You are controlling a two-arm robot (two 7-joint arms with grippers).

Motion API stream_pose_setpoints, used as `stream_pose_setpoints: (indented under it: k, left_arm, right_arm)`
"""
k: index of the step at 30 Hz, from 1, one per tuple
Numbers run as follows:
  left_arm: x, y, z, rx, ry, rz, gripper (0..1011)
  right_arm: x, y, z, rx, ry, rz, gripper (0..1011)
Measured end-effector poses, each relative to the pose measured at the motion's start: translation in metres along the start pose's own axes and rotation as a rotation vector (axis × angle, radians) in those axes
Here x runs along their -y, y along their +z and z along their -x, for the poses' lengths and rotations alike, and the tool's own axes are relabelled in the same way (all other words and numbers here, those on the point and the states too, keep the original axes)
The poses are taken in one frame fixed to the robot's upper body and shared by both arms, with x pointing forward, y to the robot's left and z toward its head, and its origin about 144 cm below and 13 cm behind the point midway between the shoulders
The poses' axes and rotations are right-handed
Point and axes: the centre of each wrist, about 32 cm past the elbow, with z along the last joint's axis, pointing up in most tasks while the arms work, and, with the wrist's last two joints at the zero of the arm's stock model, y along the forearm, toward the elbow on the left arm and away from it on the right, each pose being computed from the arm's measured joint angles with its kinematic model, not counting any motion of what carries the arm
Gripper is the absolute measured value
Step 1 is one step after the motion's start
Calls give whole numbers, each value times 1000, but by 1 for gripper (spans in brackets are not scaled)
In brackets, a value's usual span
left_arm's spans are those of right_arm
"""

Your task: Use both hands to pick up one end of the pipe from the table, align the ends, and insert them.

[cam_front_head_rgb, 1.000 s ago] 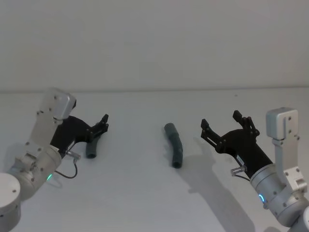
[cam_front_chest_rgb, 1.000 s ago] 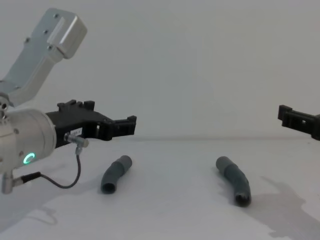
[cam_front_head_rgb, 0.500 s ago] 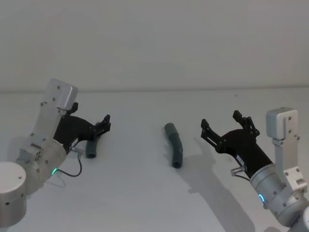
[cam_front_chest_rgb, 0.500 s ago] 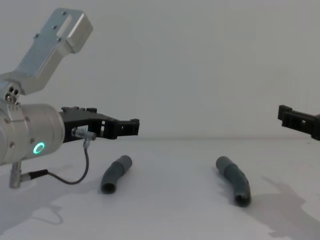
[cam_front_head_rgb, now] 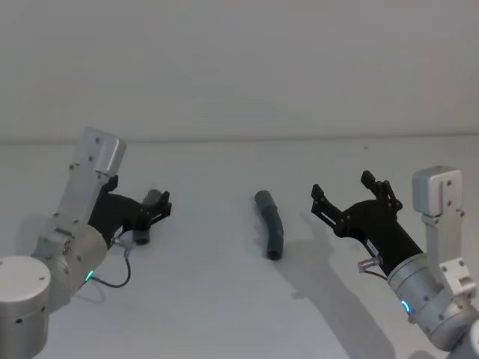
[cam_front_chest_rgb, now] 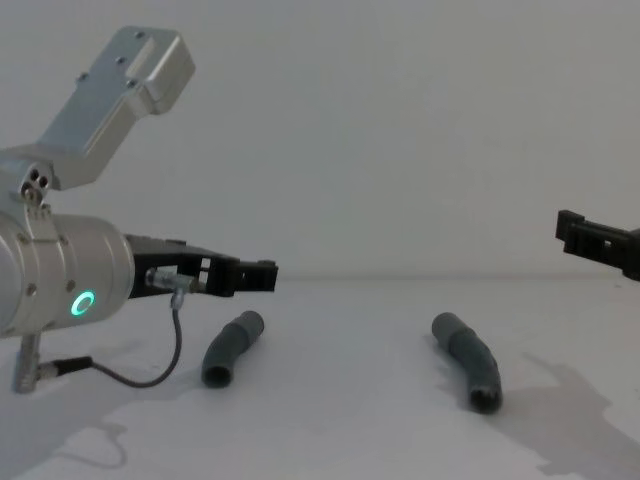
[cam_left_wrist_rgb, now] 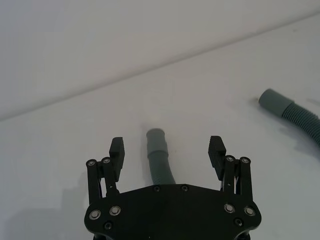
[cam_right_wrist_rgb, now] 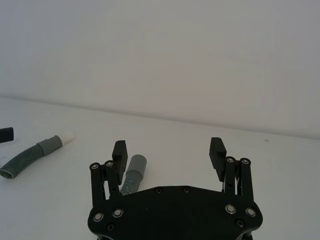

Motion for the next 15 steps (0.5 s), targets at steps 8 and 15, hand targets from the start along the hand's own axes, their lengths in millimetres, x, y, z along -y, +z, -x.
stream_pose_setpoints:
  k: [8, 15]
  left_arm:
    - [-1, 2, -3, 10, 7, -46, 1001]
    - [5, 3, -10, 15, 1, -81, 1002]
  right_arm:
    - [0, 0, 0, 0, 0, 0, 1000]
    - [0, 0, 0, 0, 0, 0, 1000]
